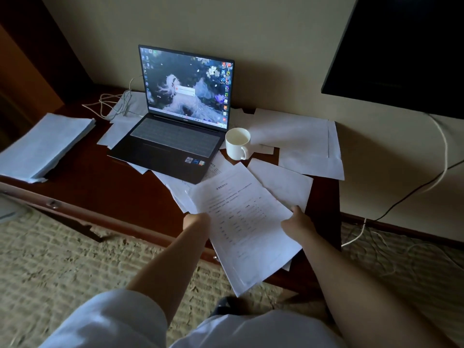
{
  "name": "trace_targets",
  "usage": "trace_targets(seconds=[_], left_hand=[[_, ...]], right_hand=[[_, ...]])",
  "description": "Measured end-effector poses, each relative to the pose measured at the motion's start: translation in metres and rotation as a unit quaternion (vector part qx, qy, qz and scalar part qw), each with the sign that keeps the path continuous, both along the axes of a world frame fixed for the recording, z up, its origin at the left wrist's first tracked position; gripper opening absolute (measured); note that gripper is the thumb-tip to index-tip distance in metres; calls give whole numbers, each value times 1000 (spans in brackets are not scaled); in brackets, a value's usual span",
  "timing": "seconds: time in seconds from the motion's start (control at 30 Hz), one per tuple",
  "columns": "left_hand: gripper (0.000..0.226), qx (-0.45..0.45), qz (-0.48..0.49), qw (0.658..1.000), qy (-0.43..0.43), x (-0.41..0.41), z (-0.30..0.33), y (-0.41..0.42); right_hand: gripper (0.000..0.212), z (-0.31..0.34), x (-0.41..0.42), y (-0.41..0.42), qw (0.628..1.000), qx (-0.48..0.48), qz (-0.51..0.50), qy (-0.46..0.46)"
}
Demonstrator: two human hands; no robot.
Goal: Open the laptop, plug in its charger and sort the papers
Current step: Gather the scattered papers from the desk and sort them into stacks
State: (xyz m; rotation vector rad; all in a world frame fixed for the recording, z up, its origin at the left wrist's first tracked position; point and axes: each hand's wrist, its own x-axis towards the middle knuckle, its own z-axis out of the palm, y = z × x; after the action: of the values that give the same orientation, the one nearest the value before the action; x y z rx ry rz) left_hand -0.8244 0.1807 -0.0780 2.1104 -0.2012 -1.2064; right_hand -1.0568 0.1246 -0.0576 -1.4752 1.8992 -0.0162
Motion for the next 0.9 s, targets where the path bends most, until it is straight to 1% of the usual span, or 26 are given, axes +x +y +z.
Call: trace_targets(seconds=[0.03,0.1,0.2,0.27,0.3,0.37,0.43,0.5,0.57,0.6,0.63,0.67,0.73,0.8,0.9], left_hand=[[38,-3,-1,1000,-7,-3,0,3],[34,-12,16,1000,-8,-12,9,7],[28,-40,51,998,-19,-21,9,14],[26,-51,69,996,-23,-24,8,18],[25,-55,80,995,-19,-25,9,20],[27,-68,93,993,-18,-27,8,20],[26,-72,97,992,-42,-29,10,20],[21,-76,102,991,-50,-30,15,22],[13,-76,106,990,-48,-32,19,24],[11,-72,105,991,-49,-33,20,25],[10,-72,104,991,-47,-34,18,25],[11,-72,102,991,-46,-35,18,25],[13,-71,106,991,-44,-37,15,27],[14,-66,110,990,-51,-36,11,28],[20,-68,116,990,-46,-34,8,29]], right_hand=[[53,-3,0,2,999,-30,26,11],[44,-7,1,6,991,-104,71,38],[24,-8,4,9,971,-209,102,56],[16,-6,3,9,962,-249,97,58],[13,-4,0,8,964,-250,75,53],[12,-2,-12,7,974,-218,17,56],[20,-3,-28,4,981,-177,-50,66],[32,-2,-41,2,982,-138,-107,72],[45,-2,-47,-1,984,-109,-127,61],[48,-4,-47,-1,987,-96,-123,39],[47,-7,-45,-1,990,-84,-109,12],[41,-10,-43,-1,993,-77,-90,-15],[31,-14,-38,3,992,-84,-69,-58],[26,-15,-35,7,989,-97,-53,-98],[4,-14,-27,11,983,-126,-15,-130]])
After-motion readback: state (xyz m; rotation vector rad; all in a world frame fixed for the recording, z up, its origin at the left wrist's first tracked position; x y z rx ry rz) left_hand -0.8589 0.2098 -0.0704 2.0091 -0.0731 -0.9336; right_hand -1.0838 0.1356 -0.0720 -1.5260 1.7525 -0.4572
